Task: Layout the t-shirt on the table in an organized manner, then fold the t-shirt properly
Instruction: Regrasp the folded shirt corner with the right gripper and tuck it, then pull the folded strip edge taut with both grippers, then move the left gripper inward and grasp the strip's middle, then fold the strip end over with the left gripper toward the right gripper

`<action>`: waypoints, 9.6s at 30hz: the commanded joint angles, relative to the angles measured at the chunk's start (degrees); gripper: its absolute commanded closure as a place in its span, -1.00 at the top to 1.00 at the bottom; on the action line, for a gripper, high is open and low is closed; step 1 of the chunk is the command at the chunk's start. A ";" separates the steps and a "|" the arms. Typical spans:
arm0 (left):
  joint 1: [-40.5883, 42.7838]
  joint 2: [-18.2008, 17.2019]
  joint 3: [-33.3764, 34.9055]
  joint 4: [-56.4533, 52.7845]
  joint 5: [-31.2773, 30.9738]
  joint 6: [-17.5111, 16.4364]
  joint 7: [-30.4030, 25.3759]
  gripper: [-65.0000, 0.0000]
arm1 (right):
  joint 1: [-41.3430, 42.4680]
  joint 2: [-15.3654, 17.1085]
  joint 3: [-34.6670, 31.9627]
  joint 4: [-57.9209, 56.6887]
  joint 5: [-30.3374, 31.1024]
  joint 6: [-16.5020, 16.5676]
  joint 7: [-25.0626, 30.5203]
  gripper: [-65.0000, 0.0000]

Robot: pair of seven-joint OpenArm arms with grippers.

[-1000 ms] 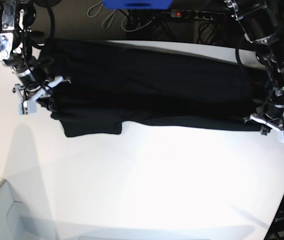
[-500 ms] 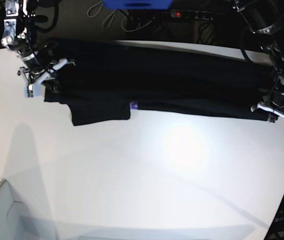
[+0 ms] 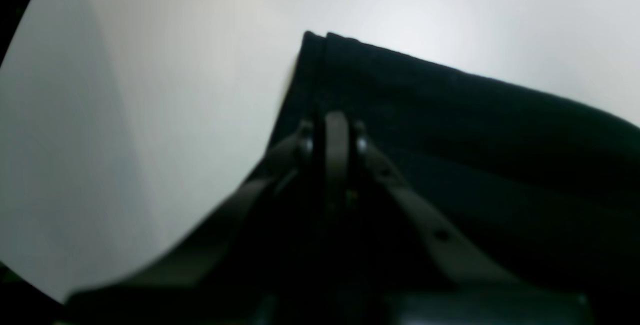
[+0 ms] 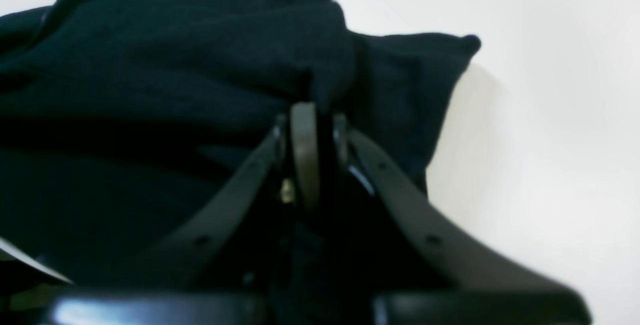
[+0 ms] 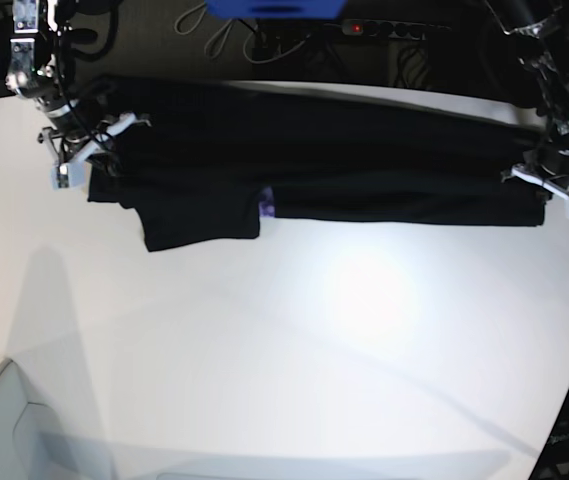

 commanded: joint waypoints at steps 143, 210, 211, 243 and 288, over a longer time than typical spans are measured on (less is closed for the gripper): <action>-2.40 -1.35 -3.49 -14.21 -0.03 -9.61 -1.62 0.08 | 7.96 -2.90 4.15 -12.27 0.40 0.48 -3.36 -1.00; 6.39 19.05 30.36 19.73 1.56 -1.26 3.57 -0.83 | 8.66 -3.16 -7.54 -12.18 0.49 0.30 -3.36 -1.00; 6.39 19.05 30.36 19.73 1.56 -1.26 3.57 -0.83 | 8.58 -3.25 -7.54 -12.18 0.49 0.30 -3.36 -1.00; 6.48 7.27 26.23 23.07 -21.92 -1.35 3.74 0.59 | 8.40 -2.81 -7.01 -7.87 0.40 0.21 -4.59 -0.80; 2.79 0.76 15.24 1.18 -21.56 -1.79 3.22 -0.94 | 6.20 -7.29 -2.26 -7.26 0.40 0.30 -10.48 0.16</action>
